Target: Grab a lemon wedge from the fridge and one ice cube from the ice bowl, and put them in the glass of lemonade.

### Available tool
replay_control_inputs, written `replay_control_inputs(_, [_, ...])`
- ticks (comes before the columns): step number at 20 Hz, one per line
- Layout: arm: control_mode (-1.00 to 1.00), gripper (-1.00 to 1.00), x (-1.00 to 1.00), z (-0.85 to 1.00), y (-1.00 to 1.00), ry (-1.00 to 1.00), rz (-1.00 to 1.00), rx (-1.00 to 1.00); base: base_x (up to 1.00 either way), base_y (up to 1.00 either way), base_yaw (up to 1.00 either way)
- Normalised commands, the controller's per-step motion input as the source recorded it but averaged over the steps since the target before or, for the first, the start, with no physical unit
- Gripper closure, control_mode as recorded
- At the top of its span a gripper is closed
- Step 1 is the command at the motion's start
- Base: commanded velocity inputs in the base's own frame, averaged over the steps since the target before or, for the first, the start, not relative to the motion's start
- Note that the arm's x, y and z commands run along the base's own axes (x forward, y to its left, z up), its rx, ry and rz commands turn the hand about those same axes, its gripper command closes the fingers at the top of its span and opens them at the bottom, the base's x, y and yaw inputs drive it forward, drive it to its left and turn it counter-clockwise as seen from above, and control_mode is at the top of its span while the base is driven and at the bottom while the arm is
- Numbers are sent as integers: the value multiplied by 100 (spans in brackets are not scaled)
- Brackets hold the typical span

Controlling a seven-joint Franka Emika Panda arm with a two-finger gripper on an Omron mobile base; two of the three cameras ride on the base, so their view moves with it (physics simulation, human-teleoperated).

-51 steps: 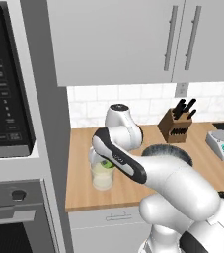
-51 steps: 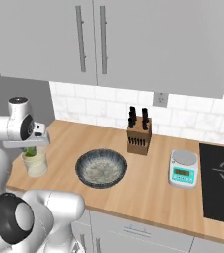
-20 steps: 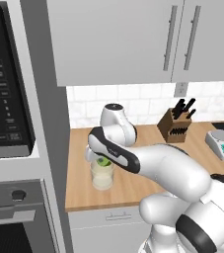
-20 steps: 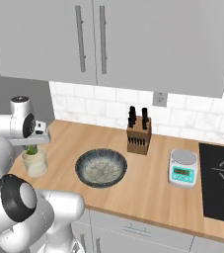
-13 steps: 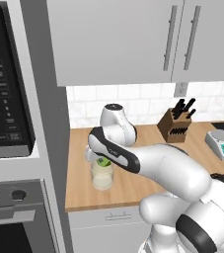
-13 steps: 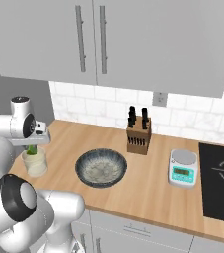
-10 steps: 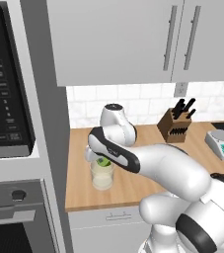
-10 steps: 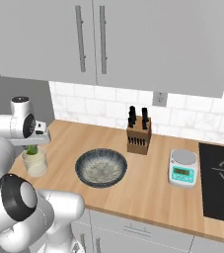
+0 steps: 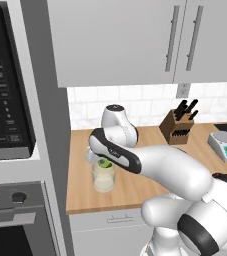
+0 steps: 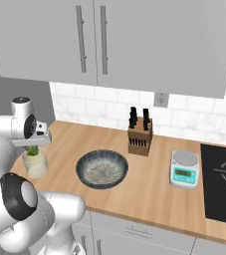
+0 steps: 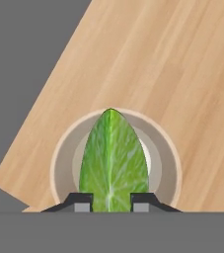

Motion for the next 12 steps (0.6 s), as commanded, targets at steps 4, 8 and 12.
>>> replay_control_inputs(4, [-100, -100, 0, 0, 0, 0, 0, 0, 0, 0, 0])
replay_control_inputs(8, [-100, -100, 0, 0, 0, 0, 0, 0, 0, 0, 0])
replay_control_inputs(12, [-100, -100, 0, 0, 0, 0, 0, 0, 0, 0, 0])
